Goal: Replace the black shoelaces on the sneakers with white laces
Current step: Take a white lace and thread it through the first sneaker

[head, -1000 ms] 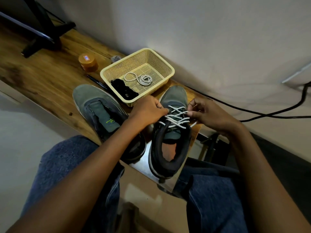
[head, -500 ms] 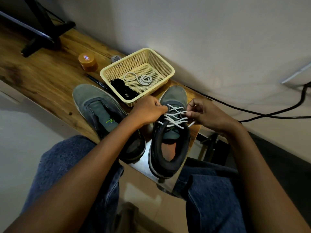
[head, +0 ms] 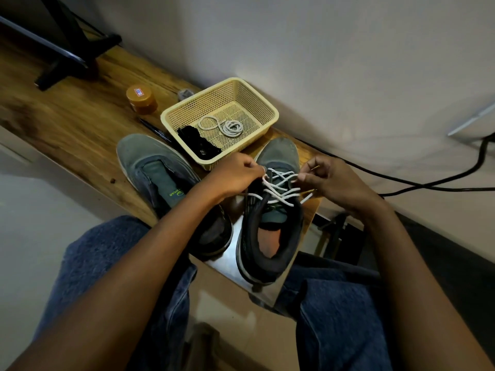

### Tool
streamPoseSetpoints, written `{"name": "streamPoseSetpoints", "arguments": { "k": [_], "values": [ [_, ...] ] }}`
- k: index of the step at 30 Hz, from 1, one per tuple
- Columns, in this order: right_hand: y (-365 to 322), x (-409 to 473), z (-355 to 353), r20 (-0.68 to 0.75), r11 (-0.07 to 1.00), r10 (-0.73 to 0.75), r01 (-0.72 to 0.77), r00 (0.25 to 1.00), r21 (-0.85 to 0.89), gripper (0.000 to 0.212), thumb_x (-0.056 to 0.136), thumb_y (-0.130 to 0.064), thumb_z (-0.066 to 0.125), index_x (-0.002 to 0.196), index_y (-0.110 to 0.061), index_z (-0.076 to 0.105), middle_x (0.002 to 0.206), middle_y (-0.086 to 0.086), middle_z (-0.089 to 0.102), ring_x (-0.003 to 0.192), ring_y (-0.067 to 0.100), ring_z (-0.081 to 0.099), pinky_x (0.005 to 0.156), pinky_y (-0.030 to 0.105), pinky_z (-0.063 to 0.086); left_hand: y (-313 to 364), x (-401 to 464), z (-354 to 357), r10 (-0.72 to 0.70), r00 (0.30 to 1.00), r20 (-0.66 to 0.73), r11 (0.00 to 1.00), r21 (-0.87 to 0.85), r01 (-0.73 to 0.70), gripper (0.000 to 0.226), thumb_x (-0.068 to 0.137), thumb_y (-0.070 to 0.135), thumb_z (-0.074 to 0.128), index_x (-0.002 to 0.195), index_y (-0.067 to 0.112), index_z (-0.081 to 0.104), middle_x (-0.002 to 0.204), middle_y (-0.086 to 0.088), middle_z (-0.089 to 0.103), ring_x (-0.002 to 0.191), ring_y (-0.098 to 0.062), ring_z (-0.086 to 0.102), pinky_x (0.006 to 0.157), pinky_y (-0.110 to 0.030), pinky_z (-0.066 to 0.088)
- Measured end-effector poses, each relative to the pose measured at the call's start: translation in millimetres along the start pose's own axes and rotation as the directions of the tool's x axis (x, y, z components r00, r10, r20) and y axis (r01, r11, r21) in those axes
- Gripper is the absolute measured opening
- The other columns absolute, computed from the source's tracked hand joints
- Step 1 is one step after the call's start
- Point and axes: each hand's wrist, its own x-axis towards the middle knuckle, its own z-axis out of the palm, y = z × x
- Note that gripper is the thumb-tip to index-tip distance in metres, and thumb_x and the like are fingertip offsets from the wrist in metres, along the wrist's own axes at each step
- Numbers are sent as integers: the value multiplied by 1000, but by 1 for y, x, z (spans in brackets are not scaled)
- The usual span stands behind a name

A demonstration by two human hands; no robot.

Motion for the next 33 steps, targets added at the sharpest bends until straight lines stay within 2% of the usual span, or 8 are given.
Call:
{"name": "streamPoseSetpoints", "arguments": {
  "k": [3,8,13,17,20,25,30,33],
  "values": [
    [-5,-2,0,-78,999,-33,34,996,16,9,92,-11,61,86,-17,58,78,2,70,68,11,67,58,22,50,0,-1,-5,-8,998,62,997,-75,13,23,95,21,53,87,11,72,56,15,57,65,-12,52,68,-31,44],
    [-11,-11,3,-100,985,-147,136,984,-105,6,88,-18,68,83,-15,67,75,-5,66,64,1,58,62,18,45,-2,-3,-8,-34,991,130,998,-41,39,14,93,27,60,96,16,69,87,4,65,93,-15,64,61,-20,41],
    [-15,-14,11,-40,959,-134,119,990,-258,10,91,-19,63,84,-15,68,78,-1,67,72,12,61,70,29,49,-9,-3,-5,-7,986,166,998,-59,17,6,89,26,66,92,21,68,104,-4,69,103,-21,64,97,-37,49],
    [-11,-12,7,-12,958,-12,8,1000,-286,17,91,0,58,86,-15,67,81,3,68,74,15,64,70,25,53,-11,-2,-5,6,981,193,998,-61,6,4,89,24,65,91,28,64,102,0,65,93,-15,61,95,-34,47],
    [-11,-14,5,43,963,-5,17,999,-270,22,86,5,62,83,-16,68,78,3,69,75,16,67,74,28,55,-11,-2,-5,11,979,203,998,-62,2,5,89,23,64,92,27,64,101,-1,65,93,-16,60,95,-35,47],
    [-11,-13,3,42,970,-83,90,996,-225,23,81,-2,72,69,-19,63,66,-4,66,55,-2,60,55,13,48,-11,-3,-5,4,980,198,998,-66,10,10,90,21,63,100,20,65,110,-7,66,105,-22,63,100,-40,48],
    [-7,-17,-5,107,998,-19,26,994,-65,16,92,-6,59,80,-15,57,72,2,70,64,9,66,59,25,49,-12,-2,-4,19,978,206,998,-70,-5,12,91,18,62,101,20,66,88,6,64,83,-9,58,86,-27,47],
    [-8,-21,-7,145,995,52,-64,988,81,12,98,-10,49,87,-14,52,88,12,70,77,21,68,73,40,54,-11,-2,-4,24,981,191,998,-58,-13,18,92,19,61,108,17,68,83,9,62,78,-5,56,81,-23,45]
  ]
}}
